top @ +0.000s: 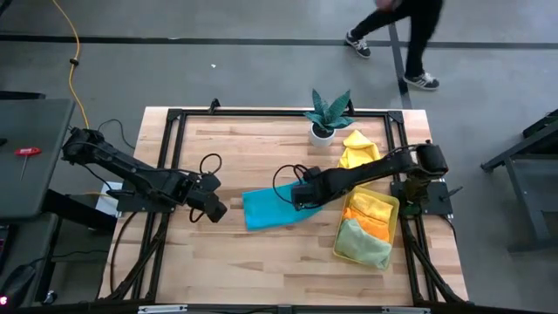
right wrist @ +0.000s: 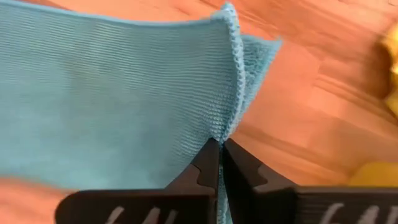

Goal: Fold microfiber towels
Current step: Fold the blue microfiber cloth

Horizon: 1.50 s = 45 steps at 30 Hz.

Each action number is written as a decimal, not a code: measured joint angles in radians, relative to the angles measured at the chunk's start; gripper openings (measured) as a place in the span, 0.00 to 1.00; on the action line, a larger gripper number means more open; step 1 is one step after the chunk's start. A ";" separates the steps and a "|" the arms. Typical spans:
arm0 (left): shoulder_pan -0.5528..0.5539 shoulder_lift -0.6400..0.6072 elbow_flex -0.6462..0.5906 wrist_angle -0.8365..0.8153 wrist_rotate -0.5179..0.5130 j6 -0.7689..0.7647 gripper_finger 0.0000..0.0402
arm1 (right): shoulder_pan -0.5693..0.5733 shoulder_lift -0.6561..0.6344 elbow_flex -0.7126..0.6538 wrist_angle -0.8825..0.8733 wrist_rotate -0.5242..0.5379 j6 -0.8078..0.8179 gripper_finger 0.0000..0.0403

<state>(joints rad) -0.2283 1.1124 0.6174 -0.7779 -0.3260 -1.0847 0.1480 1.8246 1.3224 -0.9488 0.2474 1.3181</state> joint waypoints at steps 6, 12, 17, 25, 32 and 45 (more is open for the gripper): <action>0.000 0.025 0.000 0.031 -0.024 0.000 0.00 | 0.015 -0.036 0.001 0.128 -0.049 -0.018 0.00; 0.000 0.101 0.000 0.074 -0.014 -0.002 0.00 | 0.032 -0.036 0.001 0.323 -0.060 -0.009 0.00; -0.007 0.216 0.000 0.178 0.041 0.017 0.00 | 0.029 -0.036 0.002 0.467 -0.055 -0.007 0.00; -0.042 0.371 0.000 0.356 0.063 0.015 0.00 | 0.029 0.021 0.003 0.589 -0.051 0.036 0.00; -0.049 0.395 0.001 0.400 0.046 0.015 0.00 | 0.029 0.103 0.003 0.731 -0.071 0.051 0.00; -0.047 0.381 -0.001 0.400 0.064 0.093 0.00 | 0.021 0.223 0.003 0.938 -0.083 0.143 0.00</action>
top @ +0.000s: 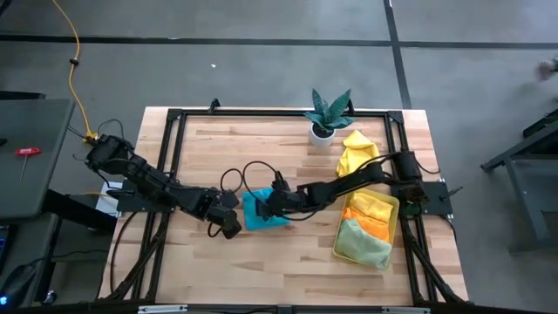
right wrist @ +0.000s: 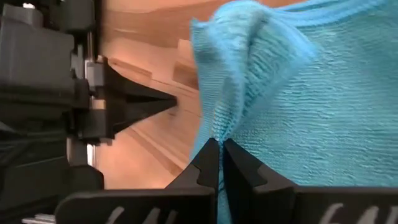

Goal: Fold microfiber towels
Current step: Fold the blue microfiber cloth

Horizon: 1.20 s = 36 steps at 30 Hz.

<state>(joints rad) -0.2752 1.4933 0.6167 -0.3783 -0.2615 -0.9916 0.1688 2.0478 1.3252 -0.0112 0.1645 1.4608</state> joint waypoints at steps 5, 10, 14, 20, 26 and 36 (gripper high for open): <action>0.000 0.000 0.000 0.013 -0.022 0.001 0.00 | 0.000 0.035 -0.001 0.098 0.000 0.024 0.00; 0.000 -0.001 0.000 0.012 -0.035 0.001 0.00 | 0.000 0.041 -0.001 0.106 0.003 0.026 0.00; 0.000 -0.001 0.000 0.012 -0.037 0.001 0.00 | 0.000 0.041 0.000 0.130 0.004 0.009 0.00; 0.000 -0.001 0.000 0.012 -0.037 0.005 0.00 | -0.011 0.041 0.000 0.145 -0.042 -0.022 0.09; 0.000 -0.002 0.000 -0.009 -0.037 0.028 0.00 | -0.035 0.037 0.000 0.114 -0.103 -0.116 0.35; 0.000 -0.233 0.000 -0.219 -0.050 0.167 0.00 | -0.103 -0.121 0.000 -0.333 -0.066 -0.253 0.47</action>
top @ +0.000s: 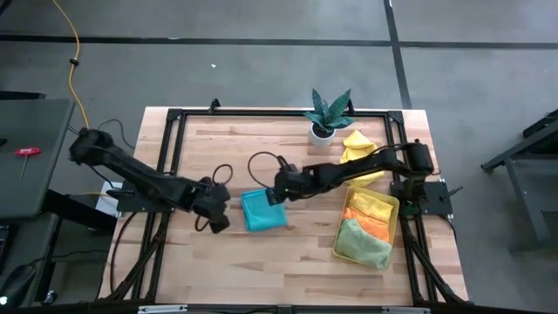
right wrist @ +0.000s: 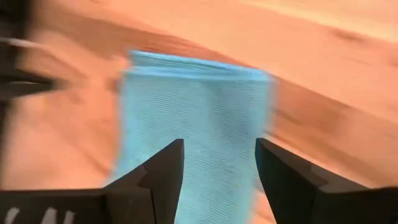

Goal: Fold microfiber towels
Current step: Fold the blue microfiber cloth

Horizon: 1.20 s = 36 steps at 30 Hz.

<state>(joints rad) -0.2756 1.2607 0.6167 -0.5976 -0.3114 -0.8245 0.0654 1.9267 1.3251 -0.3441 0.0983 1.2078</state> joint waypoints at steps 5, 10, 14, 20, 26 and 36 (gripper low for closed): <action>0.000 -0.124 0.001 0.083 -0.024 0.118 0.00 | 0.006 0.021 0.000 -0.090 -0.036 0.011 0.47; 0.000 -0.156 0.001 0.146 -0.030 0.155 0.00 | 0.027 0.079 0.000 -0.047 -0.058 0.049 0.47; 0.000 -0.143 0.001 0.155 -0.032 0.155 0.00 | 0.050 0.114 0.000 0.007 -0.096 0.076 0.47; 0.000 -0.133 0.000 0.154 -0.026 0.155 0.00 | 0.078 0.139 0.004 0.015 -0.082 0.123 0.44; 0.000 -0.133 0.000 0.153 -0.023 0.155 0.00 | 0.074 0.138 0.003 -0.007 -0.029 0.137 0.25; 0.000 -0.133 0.000 0.171 0.009 0.148 0.00 | 0.033 0.043 -0.002 -0.322 0.033 0.004 0.01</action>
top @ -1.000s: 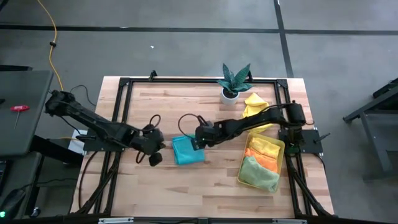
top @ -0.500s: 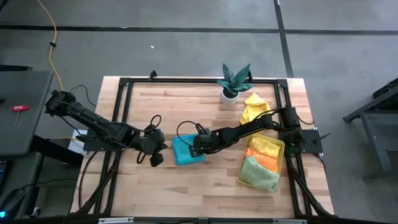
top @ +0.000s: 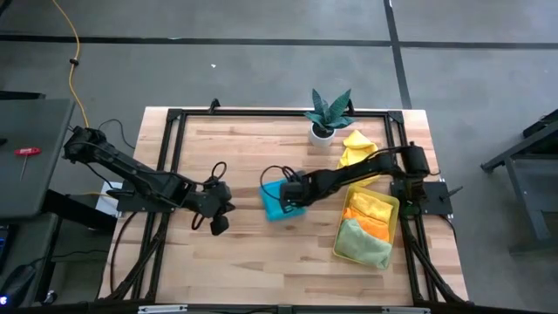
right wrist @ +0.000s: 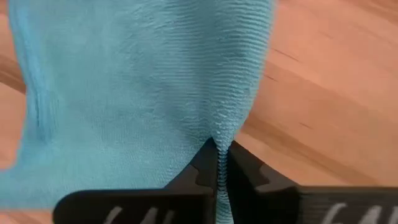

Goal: Fold microfiber towels
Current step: Fold the blue microfiber cloth

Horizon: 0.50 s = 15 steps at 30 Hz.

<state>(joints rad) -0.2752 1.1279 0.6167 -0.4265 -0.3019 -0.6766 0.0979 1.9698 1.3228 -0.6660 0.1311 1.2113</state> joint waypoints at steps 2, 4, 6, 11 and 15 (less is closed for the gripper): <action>0.000 0.011 0.000 0.035 -0.003 0.000 0.00 | 0.000 -0.019 0.000 -0.078 0.010 -0.010 0.01; 0.000 0.026 0.000 0.079 -0.012 -0.002 0.00 | 0.001 -0.040 0.000 -0.154 0.019 -0.024 0.01; 0.001 0.052 0.000 0.137 -0.012 -0.001 0.00 | 0.001 -0.056 0.000 -0.206 0.039 -0.034 0.01; 0.023 0.191 0.000 0.327 0.059 -0.032 0.00 | 0.008 -0.081 0.002 -0.256 0.052 -0.024 0.00; 0.049 0.330 0.001 0.462 0.089 -0.057 0.00 | 0.032 -0.072 0.003 -0.206 0.018 -0.016 0.00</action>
<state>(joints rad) -0.2265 1.4575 0.6176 0.0352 -0.2125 -0.7340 0.1295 1.8980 1.3262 -0.8719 0.1494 1.1949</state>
